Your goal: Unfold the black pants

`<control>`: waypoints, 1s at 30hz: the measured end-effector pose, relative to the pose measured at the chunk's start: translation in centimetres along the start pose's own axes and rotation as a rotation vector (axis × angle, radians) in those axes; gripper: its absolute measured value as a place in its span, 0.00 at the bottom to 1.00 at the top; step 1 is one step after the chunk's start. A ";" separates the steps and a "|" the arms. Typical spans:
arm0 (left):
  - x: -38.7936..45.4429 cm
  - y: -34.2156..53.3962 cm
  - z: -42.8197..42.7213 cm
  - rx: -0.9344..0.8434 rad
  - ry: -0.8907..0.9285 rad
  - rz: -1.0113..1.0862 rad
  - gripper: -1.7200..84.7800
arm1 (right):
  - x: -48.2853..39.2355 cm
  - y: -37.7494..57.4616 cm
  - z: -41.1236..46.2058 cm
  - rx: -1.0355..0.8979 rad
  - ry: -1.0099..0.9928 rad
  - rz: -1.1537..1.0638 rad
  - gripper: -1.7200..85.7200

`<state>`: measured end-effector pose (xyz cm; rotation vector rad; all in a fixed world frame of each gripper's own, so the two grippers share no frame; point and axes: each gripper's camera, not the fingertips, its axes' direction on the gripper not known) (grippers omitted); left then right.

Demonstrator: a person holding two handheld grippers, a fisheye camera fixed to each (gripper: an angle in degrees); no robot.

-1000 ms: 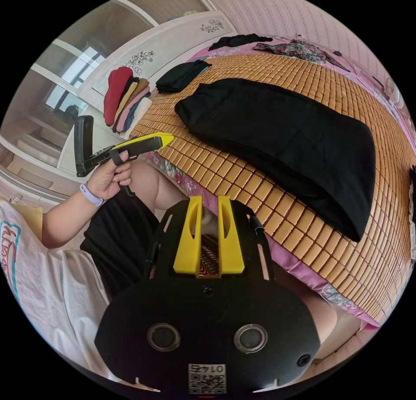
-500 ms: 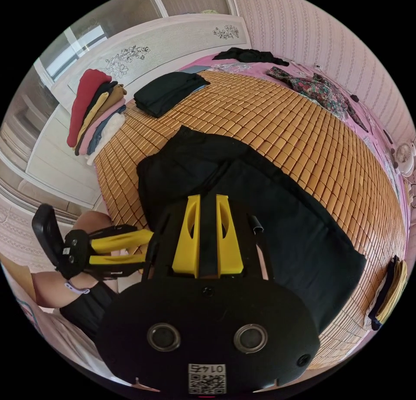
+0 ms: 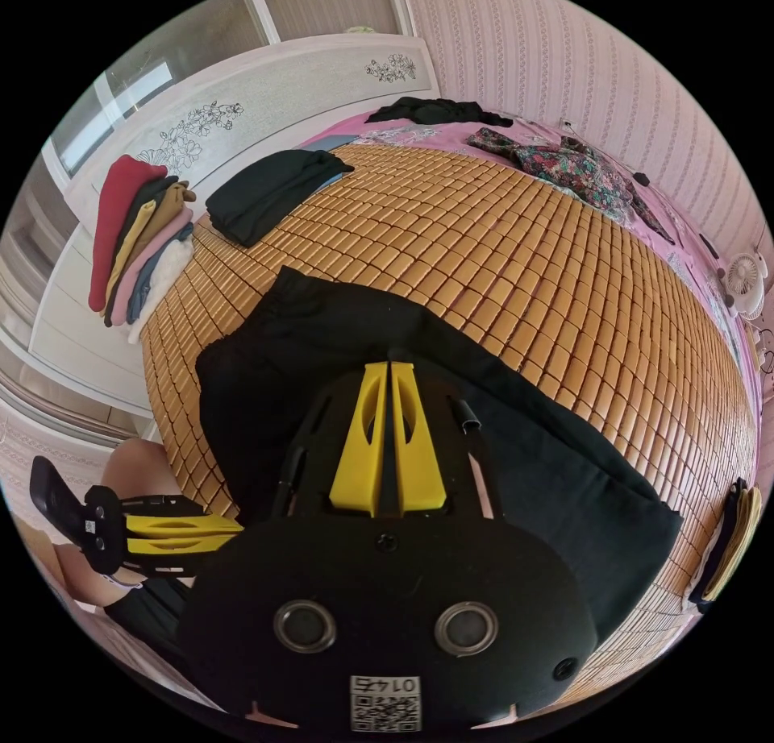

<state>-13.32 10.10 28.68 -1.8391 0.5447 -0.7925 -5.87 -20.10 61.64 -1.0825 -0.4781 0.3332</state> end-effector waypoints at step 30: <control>-3.8 -1.7 1.8 -0.065 0.101 -0.150 0.08 | -2.9 -2.7 4.2 -0.127 0.107 -0.118 0.10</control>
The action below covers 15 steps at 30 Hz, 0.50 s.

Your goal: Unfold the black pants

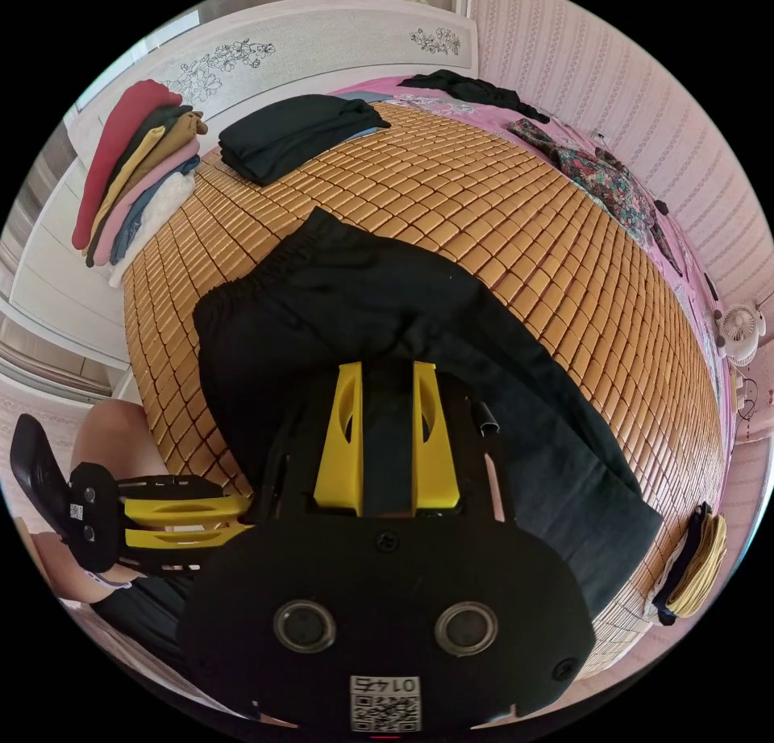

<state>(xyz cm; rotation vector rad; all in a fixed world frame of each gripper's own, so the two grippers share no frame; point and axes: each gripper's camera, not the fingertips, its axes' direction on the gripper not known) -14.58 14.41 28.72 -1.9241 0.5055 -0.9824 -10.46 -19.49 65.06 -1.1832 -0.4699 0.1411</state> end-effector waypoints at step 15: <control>2.0 0.1 -3.4 0.183 0.066 0.132 0.02 | 9.7 5.5 -4.0 0.178 -0.374 0.328 0.05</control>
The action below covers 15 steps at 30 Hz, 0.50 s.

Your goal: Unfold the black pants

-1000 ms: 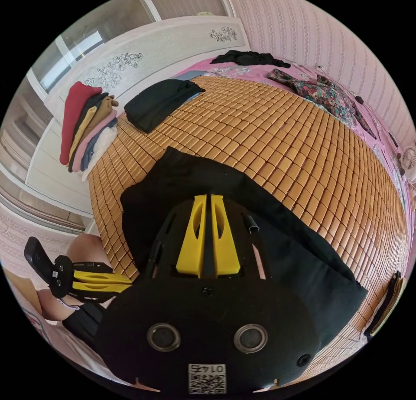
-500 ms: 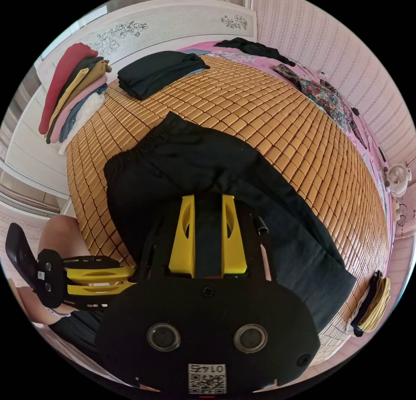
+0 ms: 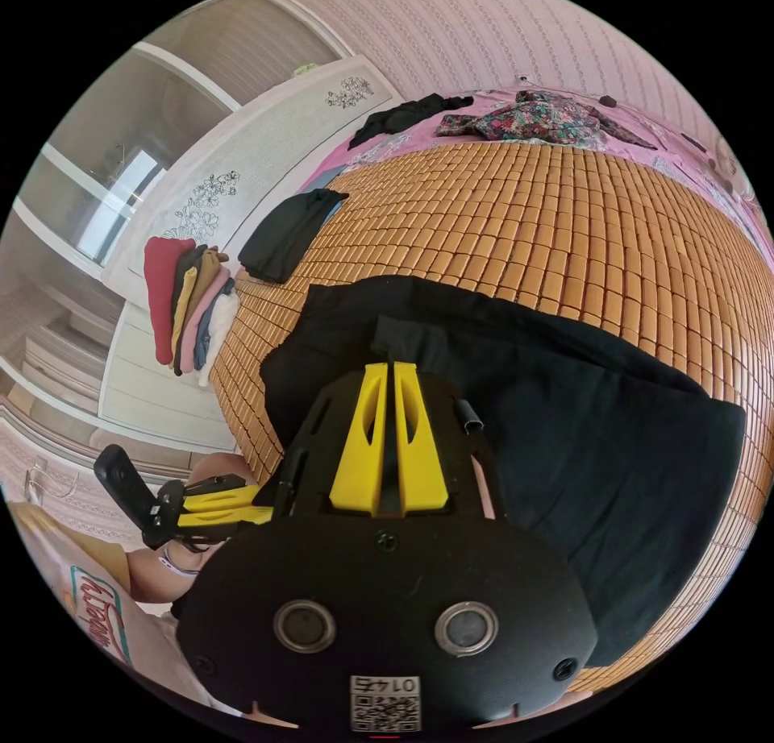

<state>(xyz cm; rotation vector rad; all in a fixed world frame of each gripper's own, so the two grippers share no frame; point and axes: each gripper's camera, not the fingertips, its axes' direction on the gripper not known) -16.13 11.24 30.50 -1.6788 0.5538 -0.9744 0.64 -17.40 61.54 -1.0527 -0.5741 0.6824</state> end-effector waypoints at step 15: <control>-1.1 0.1 1.4 -0.079 -0.048 -0.071 0.02 | -9.5 -1.3 8.7 -0.240 0.458 -0.290 0.13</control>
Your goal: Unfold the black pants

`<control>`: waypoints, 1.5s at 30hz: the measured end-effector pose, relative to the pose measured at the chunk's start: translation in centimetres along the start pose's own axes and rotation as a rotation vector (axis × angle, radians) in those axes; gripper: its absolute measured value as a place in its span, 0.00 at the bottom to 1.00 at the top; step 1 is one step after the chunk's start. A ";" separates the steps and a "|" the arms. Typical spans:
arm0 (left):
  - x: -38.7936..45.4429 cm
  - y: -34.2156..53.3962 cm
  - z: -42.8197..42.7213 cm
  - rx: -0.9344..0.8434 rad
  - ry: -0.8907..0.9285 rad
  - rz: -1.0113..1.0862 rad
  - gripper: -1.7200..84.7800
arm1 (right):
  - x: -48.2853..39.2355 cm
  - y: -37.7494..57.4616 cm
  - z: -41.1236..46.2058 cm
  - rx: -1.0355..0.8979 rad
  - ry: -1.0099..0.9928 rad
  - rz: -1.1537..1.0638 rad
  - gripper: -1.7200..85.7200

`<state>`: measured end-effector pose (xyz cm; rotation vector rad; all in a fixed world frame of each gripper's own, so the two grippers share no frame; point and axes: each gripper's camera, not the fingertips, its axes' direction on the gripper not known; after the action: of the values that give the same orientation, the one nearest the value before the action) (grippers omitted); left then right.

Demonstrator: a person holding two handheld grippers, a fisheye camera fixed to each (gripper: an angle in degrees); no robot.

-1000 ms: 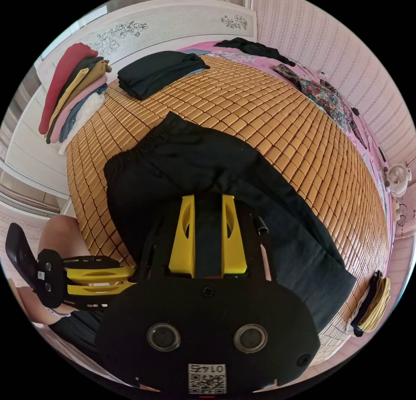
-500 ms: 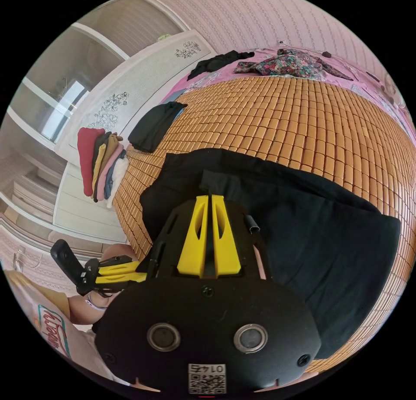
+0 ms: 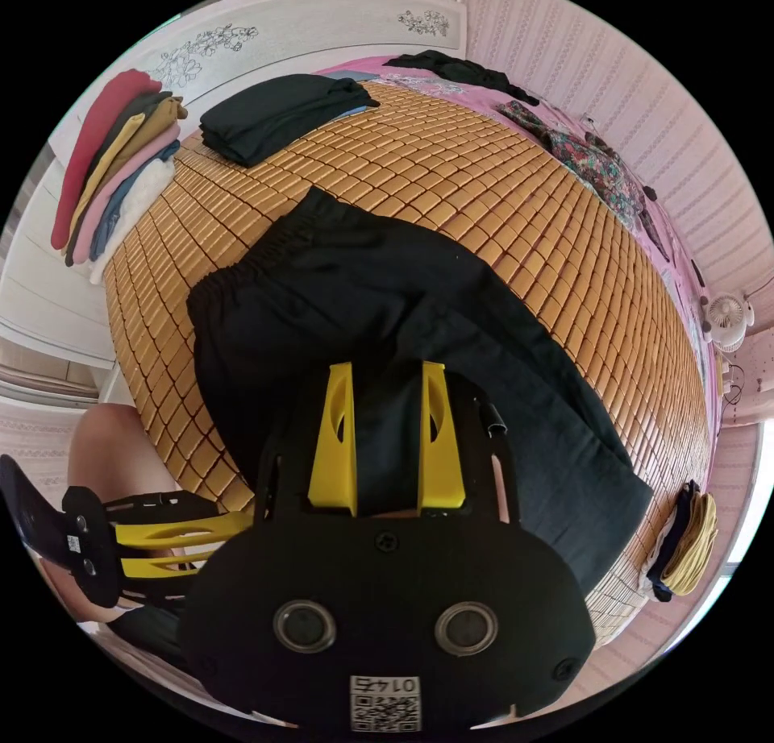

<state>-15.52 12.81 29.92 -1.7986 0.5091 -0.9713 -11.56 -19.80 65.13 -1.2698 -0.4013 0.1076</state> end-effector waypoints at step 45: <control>6.5 -2.8 -1.5 0.068 -0.047 0.079 0.01 | 5.0 9.9 -6.7 0.127 -0.079 0.127 0.02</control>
<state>-13.13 8.52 35.27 -1.7237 0.5083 -0.8799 -3.21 -21.39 55.32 -1.1677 -0.3759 0.2874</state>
